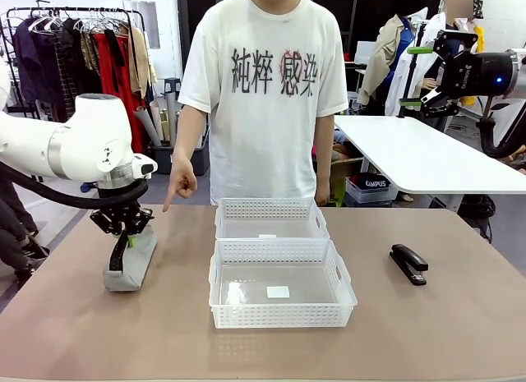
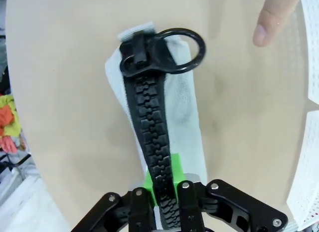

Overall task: Distribute items into two baskets.
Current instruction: Pick up the Pencil pouch that the person points to.

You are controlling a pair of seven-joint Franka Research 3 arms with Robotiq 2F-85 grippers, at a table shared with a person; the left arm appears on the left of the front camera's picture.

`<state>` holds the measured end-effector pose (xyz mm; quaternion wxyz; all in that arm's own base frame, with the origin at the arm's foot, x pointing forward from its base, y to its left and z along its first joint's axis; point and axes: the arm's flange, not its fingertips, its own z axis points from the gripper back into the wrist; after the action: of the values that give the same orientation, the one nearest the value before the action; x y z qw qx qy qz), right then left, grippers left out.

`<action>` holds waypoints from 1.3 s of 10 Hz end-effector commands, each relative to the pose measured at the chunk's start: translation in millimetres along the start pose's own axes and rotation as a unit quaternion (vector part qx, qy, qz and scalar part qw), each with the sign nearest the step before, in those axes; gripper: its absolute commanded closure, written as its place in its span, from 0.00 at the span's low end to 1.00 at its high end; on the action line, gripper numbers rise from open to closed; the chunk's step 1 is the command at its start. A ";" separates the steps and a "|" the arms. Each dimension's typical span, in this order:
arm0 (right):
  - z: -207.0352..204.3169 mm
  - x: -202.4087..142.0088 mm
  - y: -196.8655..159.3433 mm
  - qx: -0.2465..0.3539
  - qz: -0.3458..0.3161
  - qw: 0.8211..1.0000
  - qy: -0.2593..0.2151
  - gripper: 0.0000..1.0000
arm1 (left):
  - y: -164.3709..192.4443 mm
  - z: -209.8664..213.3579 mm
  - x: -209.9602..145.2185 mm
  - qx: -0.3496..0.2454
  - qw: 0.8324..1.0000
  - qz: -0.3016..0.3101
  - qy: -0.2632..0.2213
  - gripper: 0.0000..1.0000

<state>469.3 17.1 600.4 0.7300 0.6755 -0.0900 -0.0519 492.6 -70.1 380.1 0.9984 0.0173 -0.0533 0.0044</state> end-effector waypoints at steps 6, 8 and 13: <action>0.4 -0.1 1.0 0.000 0.000 1.000 0.000 0.00 | 0.0 88.3 -9.9 0.042 0.999 -0.006 0.003 1.00; 0.4 -0.1 1.0 0.000 0.000 1.000 0.000 0.00 | -1.8 130.9 -6.1 0.054 0.998 -0.003 -0.024 1.00; 0.4 -0.1 1.0 0.000 0.000 1.000 0.000 0.00 | -6.7 236.5 16.3 0.033 0.999 0.006 -0.031 1.00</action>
<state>469.4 17.1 600.3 0.7300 0.6755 -0.0900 -0.0519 475.6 -84.0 603.1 0.9932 0.0564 -0.1017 -0.0012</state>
